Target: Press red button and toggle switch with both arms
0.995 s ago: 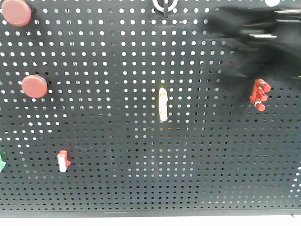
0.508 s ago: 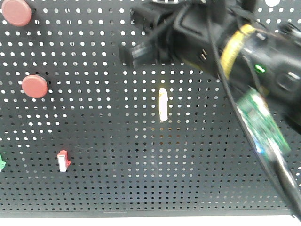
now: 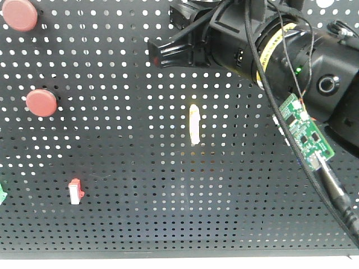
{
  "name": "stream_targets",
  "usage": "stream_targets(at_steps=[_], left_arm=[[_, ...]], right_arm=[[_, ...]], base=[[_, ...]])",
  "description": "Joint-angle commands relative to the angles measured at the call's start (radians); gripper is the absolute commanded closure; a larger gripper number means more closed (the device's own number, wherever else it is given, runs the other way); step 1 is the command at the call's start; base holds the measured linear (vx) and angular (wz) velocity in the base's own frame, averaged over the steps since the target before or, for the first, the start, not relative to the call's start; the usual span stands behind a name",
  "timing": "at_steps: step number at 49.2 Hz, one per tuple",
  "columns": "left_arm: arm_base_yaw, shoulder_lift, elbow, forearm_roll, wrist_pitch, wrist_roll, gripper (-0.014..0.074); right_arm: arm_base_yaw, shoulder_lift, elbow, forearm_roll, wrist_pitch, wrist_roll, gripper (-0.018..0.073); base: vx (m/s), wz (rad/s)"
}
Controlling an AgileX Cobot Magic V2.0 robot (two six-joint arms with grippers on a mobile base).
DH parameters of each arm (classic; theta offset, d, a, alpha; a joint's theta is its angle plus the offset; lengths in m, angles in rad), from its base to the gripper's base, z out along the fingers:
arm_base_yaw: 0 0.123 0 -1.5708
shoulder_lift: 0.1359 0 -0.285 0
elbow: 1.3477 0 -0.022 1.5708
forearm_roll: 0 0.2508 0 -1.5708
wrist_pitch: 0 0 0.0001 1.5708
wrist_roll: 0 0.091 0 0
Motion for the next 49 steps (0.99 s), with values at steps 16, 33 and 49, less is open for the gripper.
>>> stream_targets(at_steps=[16, 33, 49], left_arm=[[-0.001, -0.006, -0.032, -0.005, -0.078, -0.001, 0.0594], [-0.001, -0.006, -0.032, -0.005, -0.101, -0.001, 0.0594], [-0.001, -0.007, -0.032, -0.005, -0.101, -0.001, 0.0594]], right_arm=[[-0.01, -0.071, -0.036, -0.015, 0.237, -0.103, 0.0559], [-0.01, -0.114, -0.033, 0.02, 0.234, -0.146, 0.0559], [-0.01, -0.18, 0.045, 0.11, 0.09, -0.2, 0.0559]], base=[[0.0, 0.0], [0.0, 0.0], [0.0, 0.0]])
